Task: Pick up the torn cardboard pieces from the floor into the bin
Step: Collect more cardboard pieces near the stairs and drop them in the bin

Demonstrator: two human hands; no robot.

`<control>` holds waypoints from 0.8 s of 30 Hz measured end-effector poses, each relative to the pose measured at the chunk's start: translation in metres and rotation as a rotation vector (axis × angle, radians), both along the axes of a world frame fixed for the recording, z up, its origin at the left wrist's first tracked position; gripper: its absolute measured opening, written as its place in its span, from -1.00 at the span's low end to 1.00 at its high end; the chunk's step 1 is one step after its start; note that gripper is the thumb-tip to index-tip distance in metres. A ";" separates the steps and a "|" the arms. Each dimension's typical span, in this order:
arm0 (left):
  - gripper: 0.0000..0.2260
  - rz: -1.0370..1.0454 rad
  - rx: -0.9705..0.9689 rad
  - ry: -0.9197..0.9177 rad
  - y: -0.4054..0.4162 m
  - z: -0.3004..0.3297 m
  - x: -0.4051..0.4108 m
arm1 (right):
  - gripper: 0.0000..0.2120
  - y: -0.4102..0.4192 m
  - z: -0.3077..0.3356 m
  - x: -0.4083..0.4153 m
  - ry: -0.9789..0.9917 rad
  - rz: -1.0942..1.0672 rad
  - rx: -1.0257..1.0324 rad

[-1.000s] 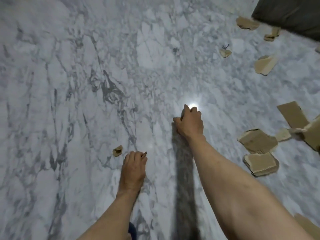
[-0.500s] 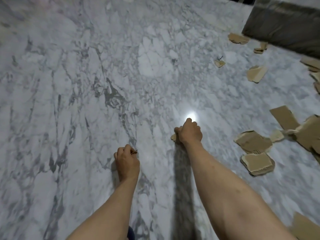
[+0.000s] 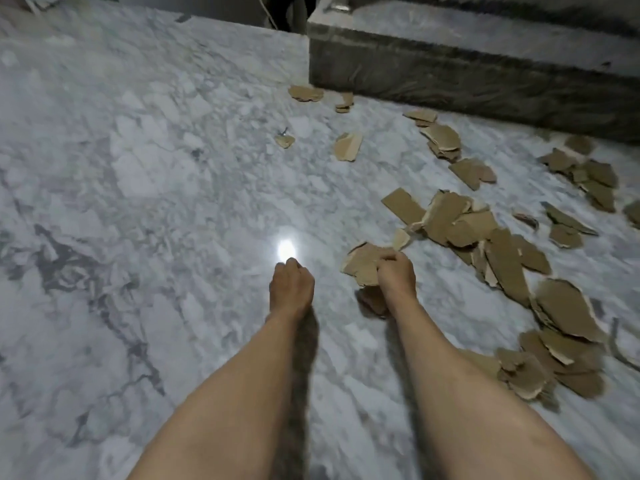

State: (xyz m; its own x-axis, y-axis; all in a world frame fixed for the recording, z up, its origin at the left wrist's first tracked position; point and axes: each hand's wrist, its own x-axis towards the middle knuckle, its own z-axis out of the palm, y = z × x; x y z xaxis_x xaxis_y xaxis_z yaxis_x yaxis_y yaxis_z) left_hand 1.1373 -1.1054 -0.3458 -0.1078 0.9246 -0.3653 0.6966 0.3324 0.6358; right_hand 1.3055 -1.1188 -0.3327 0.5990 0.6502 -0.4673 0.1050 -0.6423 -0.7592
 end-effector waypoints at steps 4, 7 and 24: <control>-0.60 -0.218 -0.047 -0.014 0.024 -0.005 0.054 | -0.58 -0.027 -0.003 0.034 -0.093 0.068 -0.156; -0.33 -0.335 -0.082 0.069 0.037 -0.014 0.078 | -0.21 -0.038 -0.014 0.032 -0.156 0.217 -0.271; -0.71 -0.310 -0.150 -0.164 0.030 -0.010 0.112 | -0.51 -0.052 -0.018 0.021 -0.504 0.375 -0.339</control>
